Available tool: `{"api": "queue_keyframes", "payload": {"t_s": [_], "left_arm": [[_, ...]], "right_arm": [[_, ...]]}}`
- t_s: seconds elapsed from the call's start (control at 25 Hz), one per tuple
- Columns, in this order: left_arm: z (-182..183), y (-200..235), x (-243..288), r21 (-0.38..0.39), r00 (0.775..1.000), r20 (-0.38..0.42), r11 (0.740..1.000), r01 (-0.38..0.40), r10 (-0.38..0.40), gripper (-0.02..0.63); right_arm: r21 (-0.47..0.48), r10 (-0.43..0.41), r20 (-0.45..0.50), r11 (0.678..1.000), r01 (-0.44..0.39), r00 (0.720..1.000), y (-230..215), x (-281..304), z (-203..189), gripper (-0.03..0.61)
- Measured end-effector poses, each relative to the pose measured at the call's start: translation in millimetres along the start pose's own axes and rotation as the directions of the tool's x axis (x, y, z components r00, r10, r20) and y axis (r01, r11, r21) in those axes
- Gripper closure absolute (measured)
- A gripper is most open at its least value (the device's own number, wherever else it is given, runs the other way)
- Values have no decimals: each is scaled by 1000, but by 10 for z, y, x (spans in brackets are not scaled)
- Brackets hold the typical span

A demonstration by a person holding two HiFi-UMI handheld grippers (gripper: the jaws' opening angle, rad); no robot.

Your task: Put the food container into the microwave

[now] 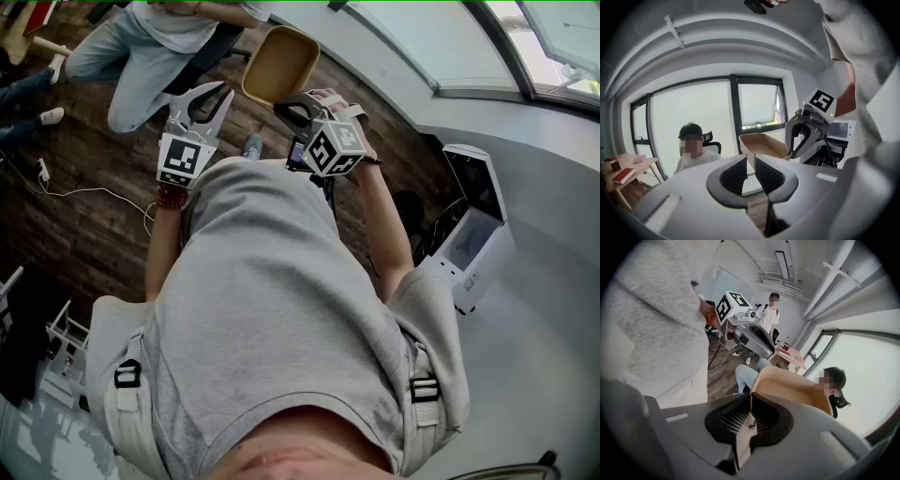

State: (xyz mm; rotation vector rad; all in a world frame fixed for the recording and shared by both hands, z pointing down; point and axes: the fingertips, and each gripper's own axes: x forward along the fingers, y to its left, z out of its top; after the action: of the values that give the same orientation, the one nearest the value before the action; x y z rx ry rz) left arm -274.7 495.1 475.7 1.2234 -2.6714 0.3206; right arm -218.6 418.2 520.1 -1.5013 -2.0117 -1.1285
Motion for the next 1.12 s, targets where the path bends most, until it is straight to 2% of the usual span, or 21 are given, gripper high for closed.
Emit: {"api": "queue_keyframes", "payload": {"t_s": [0.4,0.64,0.84,1.12], "left_arm": [[-21,-16,132,10,999,-5,999,38,-38,565],[33,-109,234,26,997,0,997,77,-77,565],[57,-167,308,33,994,-6,994,106,-106,565],[79,-380,494,49,982,-19,981,190,-189,565]], "right_arm": [[80,-48,24,996,46,999,-142,-15,-40,543],[101,-61,7,993,60,998,-154,-68,-128,541],[155,-52,-16,986,54,999,-131,-101,-217,540],[223,-120,-52,966,129,991,-149,-275,-405,540]]}}
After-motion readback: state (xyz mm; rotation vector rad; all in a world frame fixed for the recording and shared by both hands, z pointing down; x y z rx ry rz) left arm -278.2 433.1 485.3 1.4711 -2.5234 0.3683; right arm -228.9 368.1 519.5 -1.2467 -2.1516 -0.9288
